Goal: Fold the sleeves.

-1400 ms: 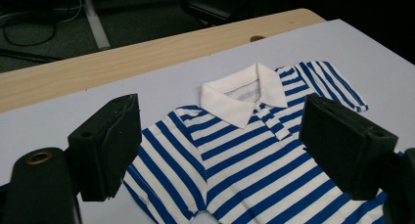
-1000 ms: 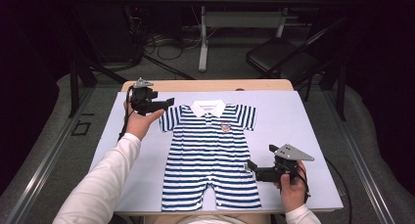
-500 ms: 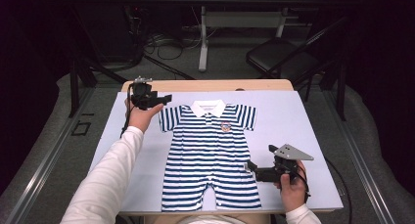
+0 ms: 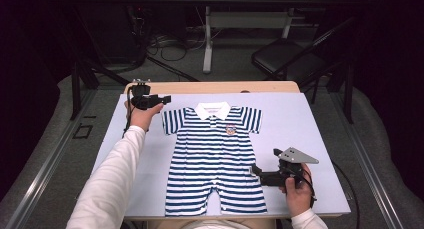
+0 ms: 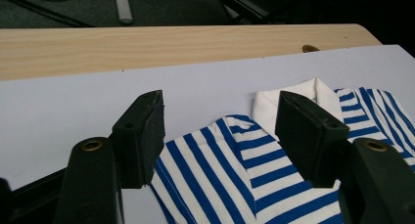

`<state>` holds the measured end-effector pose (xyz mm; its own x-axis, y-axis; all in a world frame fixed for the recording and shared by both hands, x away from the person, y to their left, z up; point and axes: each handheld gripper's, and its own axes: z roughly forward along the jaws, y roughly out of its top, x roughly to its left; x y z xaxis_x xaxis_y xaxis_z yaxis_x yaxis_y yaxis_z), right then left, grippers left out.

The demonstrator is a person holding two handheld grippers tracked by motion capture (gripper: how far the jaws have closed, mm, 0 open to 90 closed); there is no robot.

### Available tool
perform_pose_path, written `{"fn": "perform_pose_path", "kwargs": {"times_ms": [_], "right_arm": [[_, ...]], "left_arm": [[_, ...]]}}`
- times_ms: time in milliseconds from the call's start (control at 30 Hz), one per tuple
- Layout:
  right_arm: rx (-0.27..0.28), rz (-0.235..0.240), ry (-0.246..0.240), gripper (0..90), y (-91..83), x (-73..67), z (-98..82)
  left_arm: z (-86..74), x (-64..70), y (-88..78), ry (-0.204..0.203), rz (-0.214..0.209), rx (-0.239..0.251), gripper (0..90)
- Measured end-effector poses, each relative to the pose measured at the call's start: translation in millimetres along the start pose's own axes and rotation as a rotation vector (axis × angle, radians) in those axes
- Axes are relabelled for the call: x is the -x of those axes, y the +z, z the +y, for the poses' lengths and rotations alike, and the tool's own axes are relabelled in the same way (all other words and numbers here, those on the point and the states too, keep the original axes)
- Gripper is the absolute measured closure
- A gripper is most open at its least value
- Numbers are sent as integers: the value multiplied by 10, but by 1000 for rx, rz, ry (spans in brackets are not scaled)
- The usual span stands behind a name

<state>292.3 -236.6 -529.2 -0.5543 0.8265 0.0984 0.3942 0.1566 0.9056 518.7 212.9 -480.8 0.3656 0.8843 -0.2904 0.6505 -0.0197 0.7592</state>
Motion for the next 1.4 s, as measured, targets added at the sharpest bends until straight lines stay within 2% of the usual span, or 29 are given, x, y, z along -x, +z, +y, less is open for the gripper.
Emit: {"fn": "perform_pose_path", "kwargs": {"times_ms": [67, 367, 633, 967, 1400], "right_arm": [[-2, 2, 0, 0, 5, 3, -4], [-5, 3, 3, 0, 11, 2, -9], [-13, 7, 2, 0, 26, -5, -12], [-20, 11, -2, 3, 34, -7, -15], [-33, 14, -7, 8, 42, -12, -18]], "left_arm": [[-10, -36, 43, -17, 11, -14, 364], [-34, -102, 131, -38, 32, -26, 391], [-48, -157, 213, -81, 45, -55, 392], [-105, -203, 355, -69, 42, -98, 436], [-150, -275, 446, -96, 63, -140, 442]]}}
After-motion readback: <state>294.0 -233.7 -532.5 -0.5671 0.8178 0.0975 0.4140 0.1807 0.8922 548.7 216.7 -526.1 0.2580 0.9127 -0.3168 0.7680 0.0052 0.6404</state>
